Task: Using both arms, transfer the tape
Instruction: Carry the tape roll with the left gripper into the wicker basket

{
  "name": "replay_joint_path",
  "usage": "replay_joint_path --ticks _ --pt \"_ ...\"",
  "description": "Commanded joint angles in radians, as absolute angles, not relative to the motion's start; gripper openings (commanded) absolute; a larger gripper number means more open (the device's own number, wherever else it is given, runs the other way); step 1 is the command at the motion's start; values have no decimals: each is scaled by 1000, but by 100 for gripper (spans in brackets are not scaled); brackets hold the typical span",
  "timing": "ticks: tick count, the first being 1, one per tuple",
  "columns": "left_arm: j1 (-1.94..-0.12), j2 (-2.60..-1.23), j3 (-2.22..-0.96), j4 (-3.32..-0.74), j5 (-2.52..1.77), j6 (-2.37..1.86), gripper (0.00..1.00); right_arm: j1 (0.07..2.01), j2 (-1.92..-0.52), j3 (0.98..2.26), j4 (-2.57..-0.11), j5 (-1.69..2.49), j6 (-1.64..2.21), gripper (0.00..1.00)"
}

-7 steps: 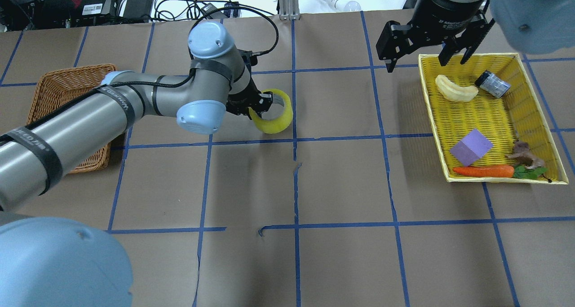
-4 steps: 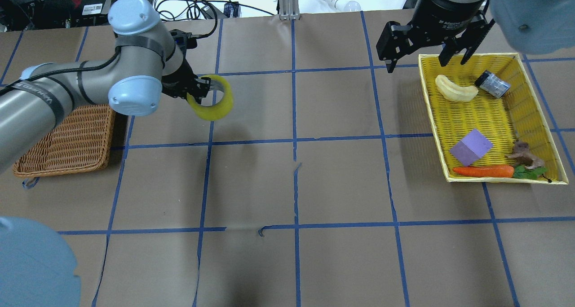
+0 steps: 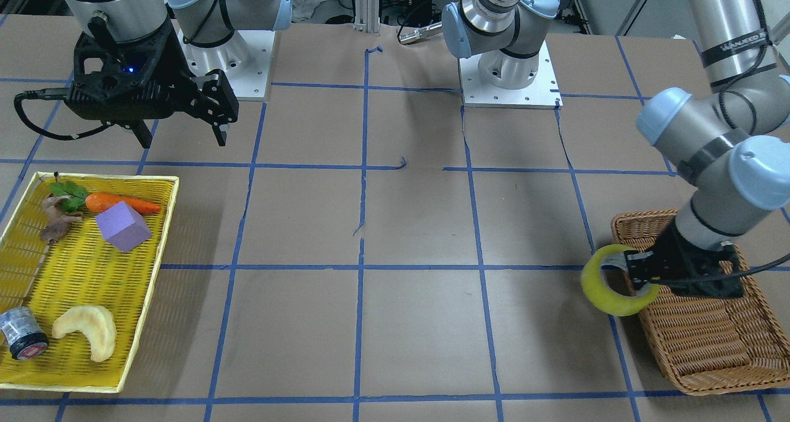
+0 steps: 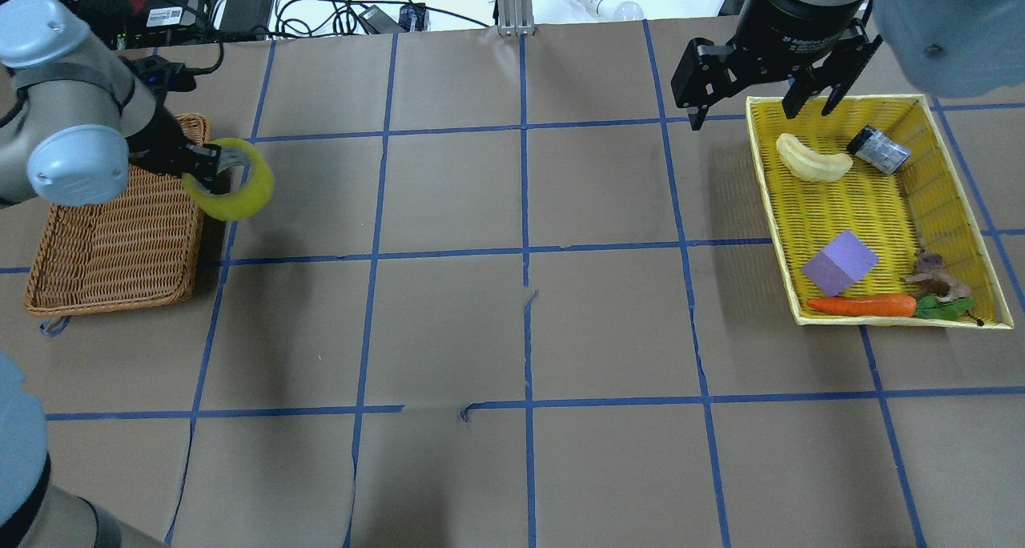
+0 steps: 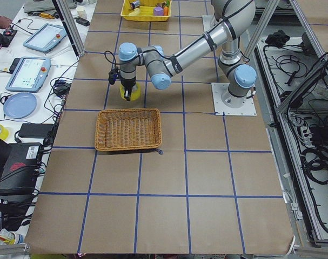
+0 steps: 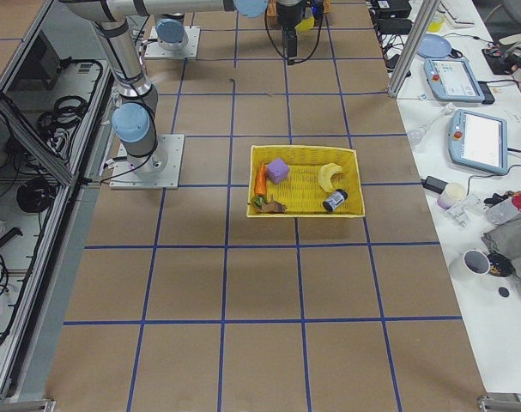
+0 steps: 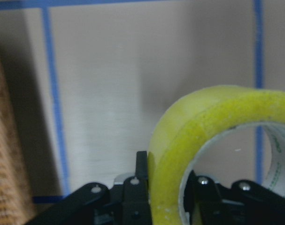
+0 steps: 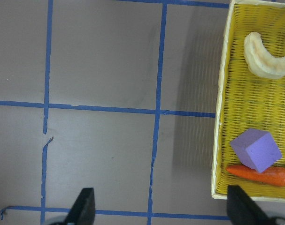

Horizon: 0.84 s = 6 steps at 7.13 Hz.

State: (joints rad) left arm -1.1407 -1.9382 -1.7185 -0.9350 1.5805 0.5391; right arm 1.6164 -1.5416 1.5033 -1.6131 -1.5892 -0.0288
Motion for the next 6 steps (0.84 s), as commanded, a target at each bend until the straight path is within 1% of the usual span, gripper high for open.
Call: replay_joint_path --ticks 1,4,5,6 --pt "-949 -1957 -1718 -925 1562 792 0 1617 -1542 1503 -1614 -1589 -28 100" --pt "-919 -2026 -1721 -870 1534 821 0 1618 -1542 1505 -1611 -1591 -25 100" --pt "-919 -2043 -1721 -829 1529 815 99 1618 -1542 1503 -1611 -1591 -25 100" --pt "-919 -2042 -1710 -825 1532 808 100 1618 -1542 1503 -1611 -1591 -25 100"
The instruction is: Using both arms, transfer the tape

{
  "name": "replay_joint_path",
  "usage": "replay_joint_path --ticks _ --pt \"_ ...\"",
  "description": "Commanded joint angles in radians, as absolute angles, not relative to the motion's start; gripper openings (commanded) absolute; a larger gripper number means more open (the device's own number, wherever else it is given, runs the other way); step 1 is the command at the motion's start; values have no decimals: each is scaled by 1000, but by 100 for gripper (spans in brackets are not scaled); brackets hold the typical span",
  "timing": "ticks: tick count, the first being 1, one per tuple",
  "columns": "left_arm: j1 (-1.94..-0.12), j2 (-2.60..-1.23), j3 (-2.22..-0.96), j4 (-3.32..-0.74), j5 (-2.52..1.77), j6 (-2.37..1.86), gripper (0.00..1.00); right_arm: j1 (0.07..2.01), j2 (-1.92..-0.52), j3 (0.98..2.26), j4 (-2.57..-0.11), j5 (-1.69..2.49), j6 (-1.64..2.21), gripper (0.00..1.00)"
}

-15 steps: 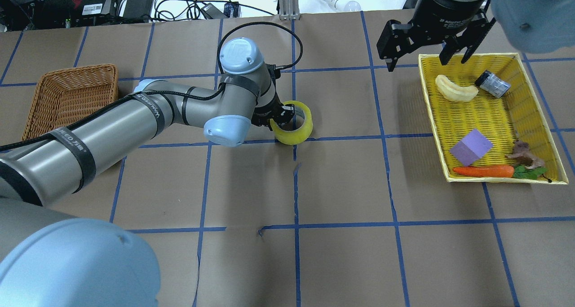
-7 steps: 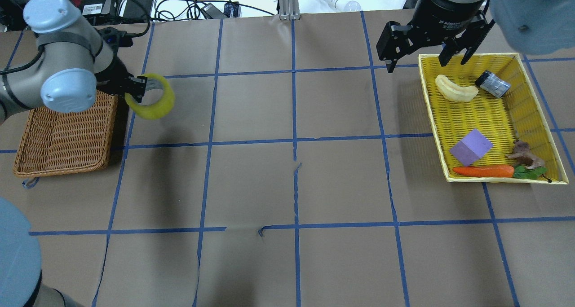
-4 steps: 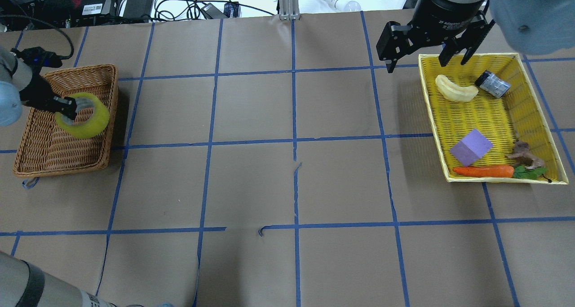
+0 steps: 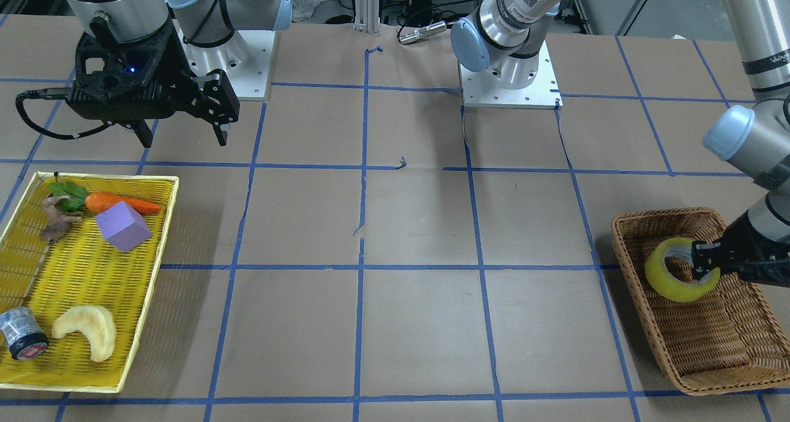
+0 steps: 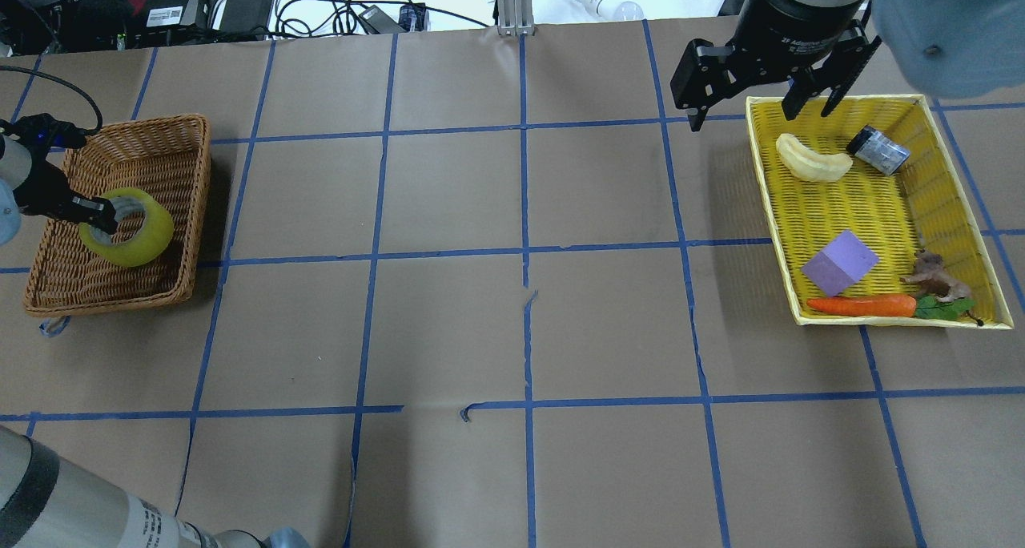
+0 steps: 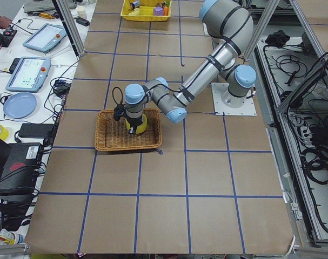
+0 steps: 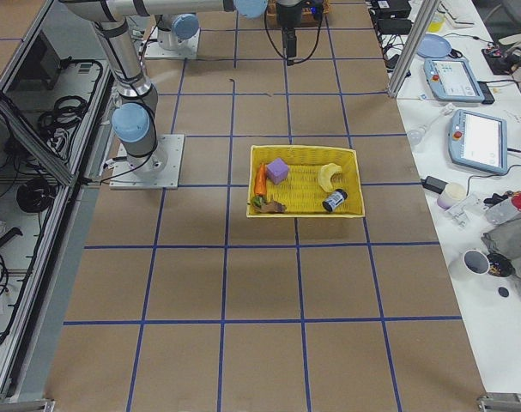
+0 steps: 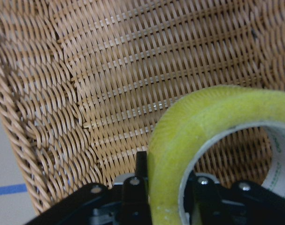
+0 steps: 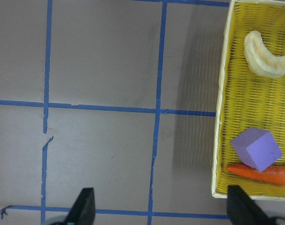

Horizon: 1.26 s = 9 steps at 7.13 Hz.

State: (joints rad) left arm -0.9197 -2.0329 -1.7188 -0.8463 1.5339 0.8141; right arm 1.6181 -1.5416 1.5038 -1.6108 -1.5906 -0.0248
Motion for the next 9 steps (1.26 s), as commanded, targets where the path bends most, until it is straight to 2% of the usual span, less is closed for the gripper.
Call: replay_joint_path --ticks 1,3,5,7,9 --pt "-923 -2011 -1707 -825 1539 805 100 1617 -1542 1503 -1611 -1591 -23 100" --pt "-971 -1945 -1700 -871 1533 738 100 1618 -1540 1505 -1614 -1591 -21 100" --pt "-1150 -1828 -1668 -1074 1548 434 100 1618 -1542 1505 -1612 -1589 -21 100" --pt "-1344 -1763 -1565 -1338 1542 91 100 1621 -1542 1505 -1614 -1589 -21 100" --pt "-1498 -1746 -1491 -1501 1536 -17 100 1618 -1542 1505 -1611 -1589 -21 100"
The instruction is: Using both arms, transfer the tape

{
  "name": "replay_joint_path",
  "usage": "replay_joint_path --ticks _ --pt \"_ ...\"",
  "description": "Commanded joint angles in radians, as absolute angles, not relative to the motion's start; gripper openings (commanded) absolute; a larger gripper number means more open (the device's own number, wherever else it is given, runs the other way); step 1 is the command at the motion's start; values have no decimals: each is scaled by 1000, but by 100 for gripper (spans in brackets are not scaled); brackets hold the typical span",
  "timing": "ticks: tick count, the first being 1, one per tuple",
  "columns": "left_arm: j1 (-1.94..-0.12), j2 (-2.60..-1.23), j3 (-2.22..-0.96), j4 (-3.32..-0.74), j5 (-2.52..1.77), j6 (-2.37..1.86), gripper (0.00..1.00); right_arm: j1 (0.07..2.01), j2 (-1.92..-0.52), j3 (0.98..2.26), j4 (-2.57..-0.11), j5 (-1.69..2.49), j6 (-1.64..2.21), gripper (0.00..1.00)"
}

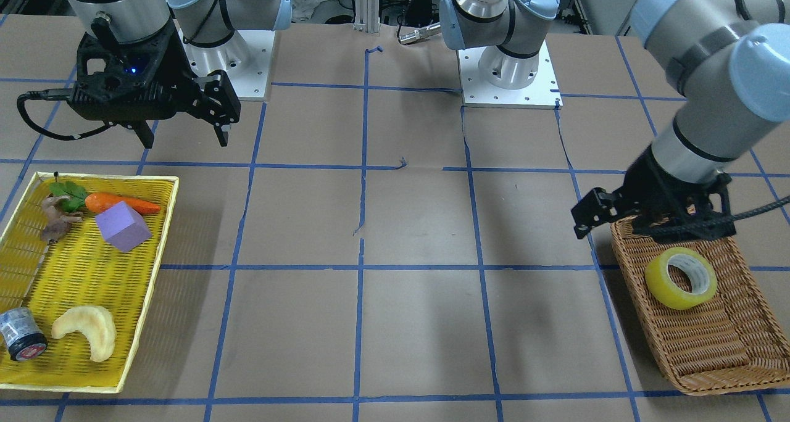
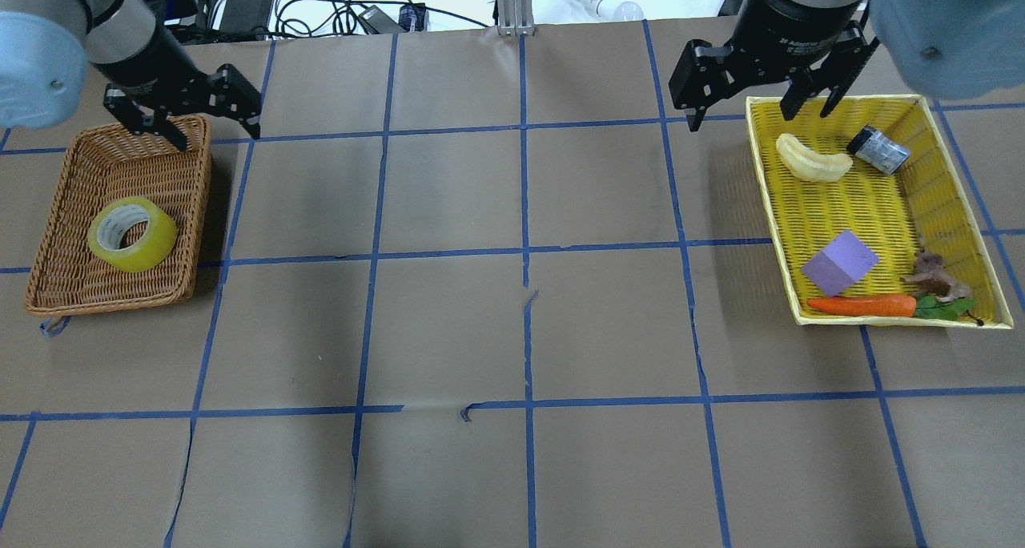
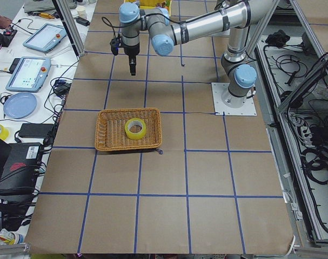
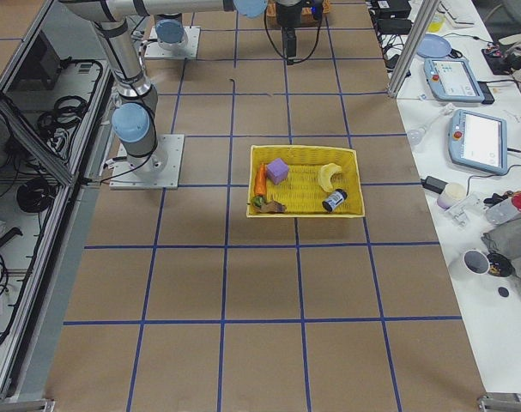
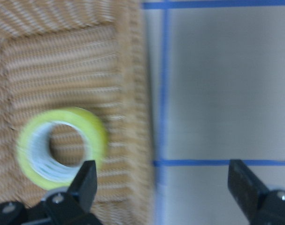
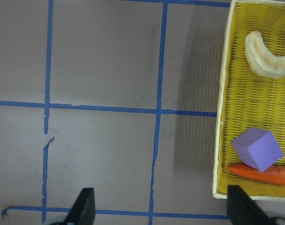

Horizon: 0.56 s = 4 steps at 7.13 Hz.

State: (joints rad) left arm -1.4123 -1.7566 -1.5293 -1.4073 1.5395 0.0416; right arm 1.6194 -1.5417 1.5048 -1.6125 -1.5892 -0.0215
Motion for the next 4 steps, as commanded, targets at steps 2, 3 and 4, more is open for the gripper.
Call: replay_joint_path --ticks 2,3,4 --pt "-1542 -1738 -1488 -1557 1534 -17 100 1618 -1542 1505 -1609 -1586 -21 100" --pt "-1542 -1732 -1489 -1559 1539 -14 100 1617 -1542 1505 -1609 -1586 -21 100" --pt "-1542 -1729 -1494 -1560 1542 -11 100 1618 -1542 1505 -1609 -1586 -21 100"
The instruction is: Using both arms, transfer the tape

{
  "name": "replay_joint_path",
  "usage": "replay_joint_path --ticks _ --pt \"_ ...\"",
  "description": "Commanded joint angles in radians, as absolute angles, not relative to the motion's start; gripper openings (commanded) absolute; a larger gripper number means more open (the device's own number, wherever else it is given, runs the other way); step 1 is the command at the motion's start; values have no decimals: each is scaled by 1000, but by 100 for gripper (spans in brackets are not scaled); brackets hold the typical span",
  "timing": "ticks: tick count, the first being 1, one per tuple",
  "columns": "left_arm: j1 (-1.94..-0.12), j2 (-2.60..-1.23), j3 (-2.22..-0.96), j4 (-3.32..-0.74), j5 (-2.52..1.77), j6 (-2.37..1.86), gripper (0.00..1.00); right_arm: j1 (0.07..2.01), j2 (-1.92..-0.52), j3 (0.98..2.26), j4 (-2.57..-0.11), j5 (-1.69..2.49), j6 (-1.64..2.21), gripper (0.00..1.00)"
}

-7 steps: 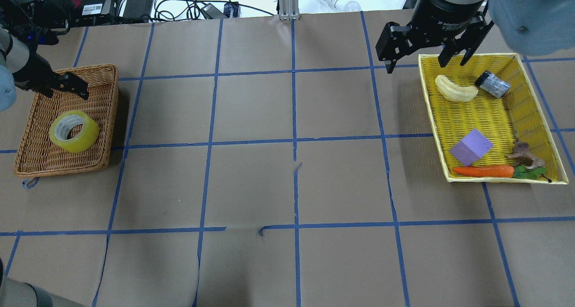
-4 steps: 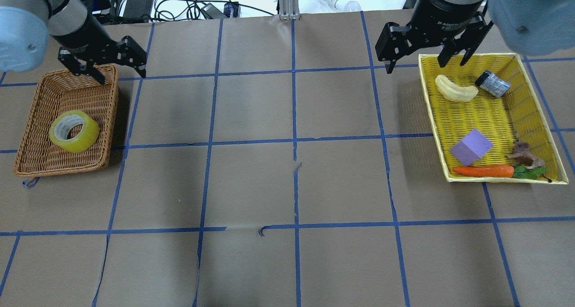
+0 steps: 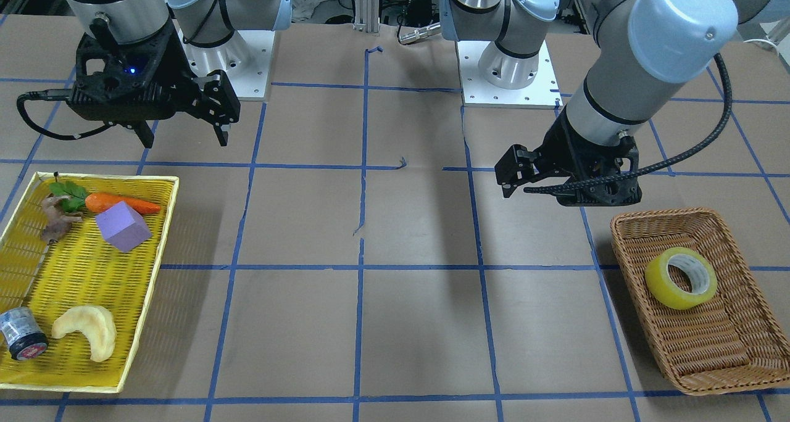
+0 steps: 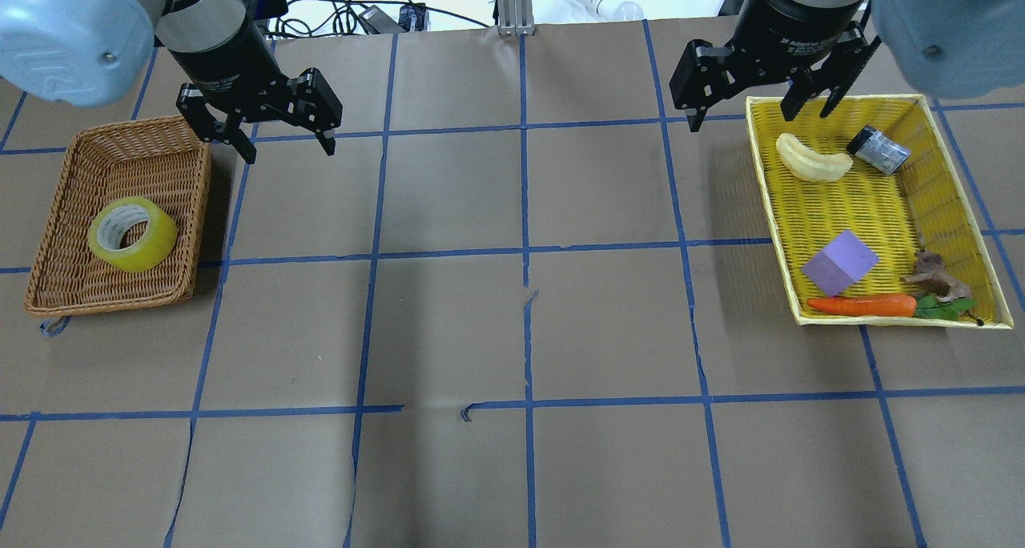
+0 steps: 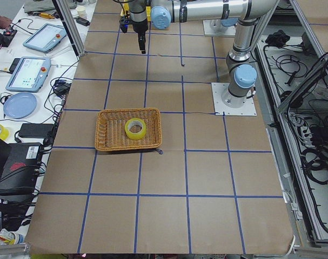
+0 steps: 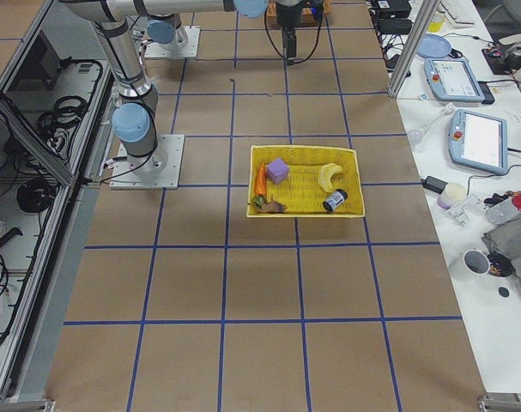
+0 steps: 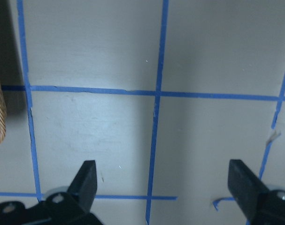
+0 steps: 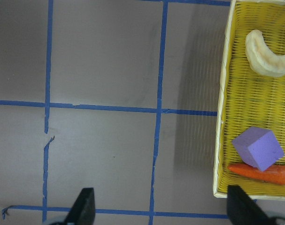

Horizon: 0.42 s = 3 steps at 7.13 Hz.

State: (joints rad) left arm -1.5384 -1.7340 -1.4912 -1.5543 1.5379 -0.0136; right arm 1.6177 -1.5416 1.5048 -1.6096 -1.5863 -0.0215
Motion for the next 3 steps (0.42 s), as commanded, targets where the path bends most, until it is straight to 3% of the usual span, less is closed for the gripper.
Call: replay_joint_path --ticks 1,3 --pt "-1546 -1727 -1496 -1559 1545 -11 100 1618 -1542 1505 -1611 -1586 -21 100" --pt "-1546 -1726 -1502 -1557 1543 -6 100 1618 -1542 1505 -1609 -1586 -21 100"
